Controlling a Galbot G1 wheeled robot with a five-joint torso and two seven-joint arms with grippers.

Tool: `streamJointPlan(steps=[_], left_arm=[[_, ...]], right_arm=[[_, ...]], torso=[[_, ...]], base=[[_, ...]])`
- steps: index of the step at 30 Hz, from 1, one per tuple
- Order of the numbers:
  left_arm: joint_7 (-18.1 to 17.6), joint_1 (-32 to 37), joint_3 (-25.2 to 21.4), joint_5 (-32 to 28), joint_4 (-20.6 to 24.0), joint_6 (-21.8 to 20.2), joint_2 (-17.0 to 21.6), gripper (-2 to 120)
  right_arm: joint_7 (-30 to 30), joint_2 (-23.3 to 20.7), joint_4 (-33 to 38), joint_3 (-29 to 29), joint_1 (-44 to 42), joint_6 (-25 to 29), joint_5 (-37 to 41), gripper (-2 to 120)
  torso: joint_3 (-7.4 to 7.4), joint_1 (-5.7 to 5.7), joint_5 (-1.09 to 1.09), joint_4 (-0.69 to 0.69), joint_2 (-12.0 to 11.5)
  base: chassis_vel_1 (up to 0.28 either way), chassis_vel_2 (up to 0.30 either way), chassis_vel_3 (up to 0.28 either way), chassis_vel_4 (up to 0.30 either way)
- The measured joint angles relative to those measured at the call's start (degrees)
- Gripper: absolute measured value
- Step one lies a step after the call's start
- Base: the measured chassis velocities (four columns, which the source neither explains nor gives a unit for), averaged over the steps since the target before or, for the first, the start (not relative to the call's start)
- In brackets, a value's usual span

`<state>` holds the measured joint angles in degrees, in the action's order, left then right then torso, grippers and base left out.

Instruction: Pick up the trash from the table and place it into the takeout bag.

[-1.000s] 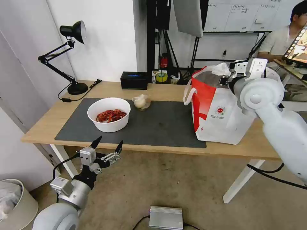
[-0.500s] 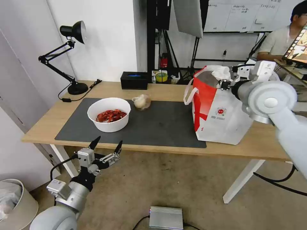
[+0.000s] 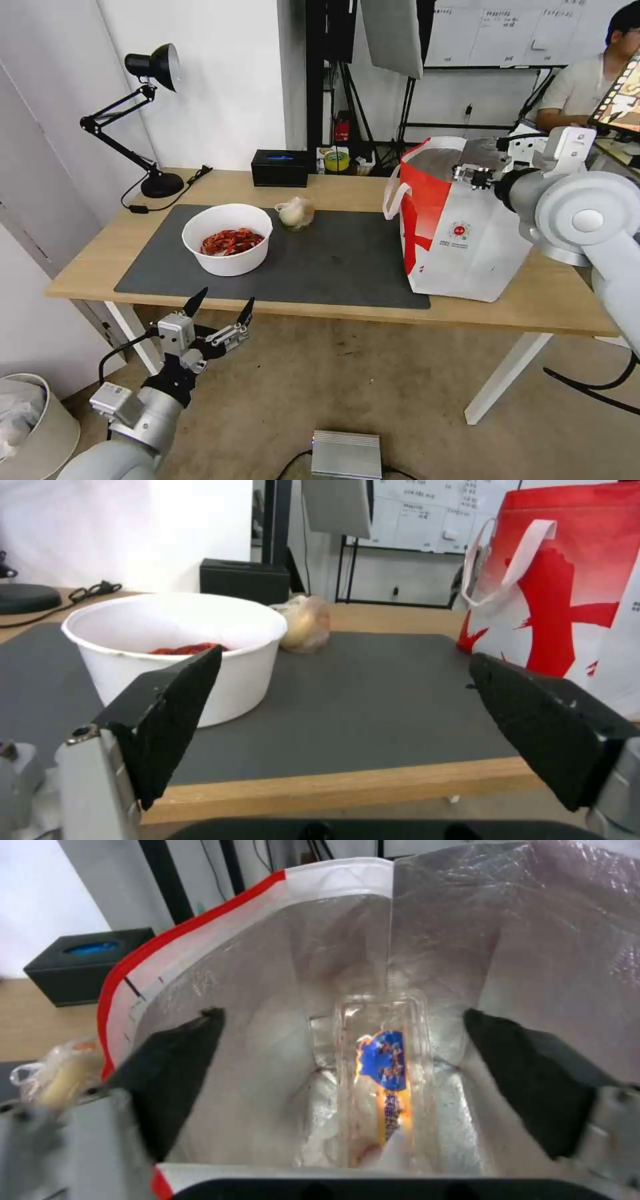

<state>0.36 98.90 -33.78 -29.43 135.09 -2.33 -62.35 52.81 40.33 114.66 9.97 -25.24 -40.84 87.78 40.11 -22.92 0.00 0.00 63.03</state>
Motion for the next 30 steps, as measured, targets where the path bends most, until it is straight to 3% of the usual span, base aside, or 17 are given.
streamJointPlan(steps=[8, 10, 12, 14, 16, 18, 20, 21, 22, 24, 30], left_arm=[[0.0, -0.2, 0.2, 0.0, 0.0, 0.0, -0.2, 100], [0.1, -0.5, 0.3, 0.0, -0.2, 0.0, 0.1, 100], [0.1, -0.6, 0.3, -0.1, -0.3, 0.0, 0.2, 100], [0.0, -1.4, 0.4, -0.3, -0.8, 0.0, 0.8, 100], [0.0, -1.6, 0.5, -0.4, -0.9, 0.0, 0.9, 100], [0.0, -2.0, 0.7, -0.4, -1.1, 0.0, 0.9, 100], [0.0, -2.1, 0.7, -0.5, -1.1, 0.0, 0.9, 100], [0.0, -2.3, 0.8, -0.5, -1.2, 0.1, 0.9, 100], [0.0, -2.3, 0.8, -0.5, -1.2, 0.1, 0.9, 100], [0.0, -2.5, 0.8, -0.6, -1.5, 0.1, 1.0, 100], [0.1, -2.8, 1.0, -0.6, -2.0, 0.4, 0.9, 100]], right_arm=[[-3.4, -0.1, -0.2, 0.7, -1.2, 0.5, -3.3, 100], [-10.1, -0.1, -0.1, 1.1, -2.3, 4.7, -6.6, 100], [-12.4, -0.1, 0.1, 1.2, -2.7, 6.2, -7.4, 100], [-21.5, 0.0, 1.2, 1.5, -4.5, 14.4, -10.1, 100], [-23.3, 0.0, 1.4, 1.5, -5.0, 15.9, -10.5, 100], [-31.3, -0.2, 3.6, 2.0, -8.3, 21.6, -12.8, 100], [-33.0, -0.3, 4.1, 2.2, -9.3, 22.4, -13.6, 100], [-38.0, -0.8, 5.6, 2.9, -12.6, 23.8, -16.1, 100], [-38.0, -0.8, 5.6, 2.9, -12.6, 23.8, -16.1, 100], [-44.1, -1.3, 8.1, 4.4, -18.8, 25.1, -20.2, 100], [-49.6, -0.9, 11.1, 6.3, -28.2, 26.7, -27.9, 100]], torso=[[0.0, 0.0, 0.0, 0.0, 0.0], [0.0, 0.0, 0.0, 0.0, 0.0], [0.0, 0.0, 0.0, 0.0, 0.0], [0.0, 0.0, -0.01, 0.0, 0.0], [0.0, 0.0, -0.01, 0.0, 0.0], [0.0, 0.0, -0.01, 0.02, 0.0], [0.0, 0.0, -0.01, 0.02, 0.0], [-0.01, 0.0, -0.01, 0.0, 0.0], [-0.01, 0.0, -0.01, 0.0, 0.0], [0.0, 0.0, 0.01, 0.0, 0.0], [-0.01, 0.0, 0.0, 0.0, 0.0]], base=[[0.0, 0.0, 0.0, 0.0], [0.0, 0.0, 0.0, 0.0], [0.0, 0.0, 0.0, 0.0], [0.0, 0.0, 0.0, 0.0], [0.0, 0.0, 0.0, 0.0], [0.0, 0.0, 0.0, 0.0], [0.0, 0.0, 0.0, 0.0], [0.0, 0.0, 0.0, 0.0], [0.0, 0.0, 0.0, 0.0], [0.0, 0.0, 0.0, 0.0], [0.0, 0.0, 0.0, 0.0]])
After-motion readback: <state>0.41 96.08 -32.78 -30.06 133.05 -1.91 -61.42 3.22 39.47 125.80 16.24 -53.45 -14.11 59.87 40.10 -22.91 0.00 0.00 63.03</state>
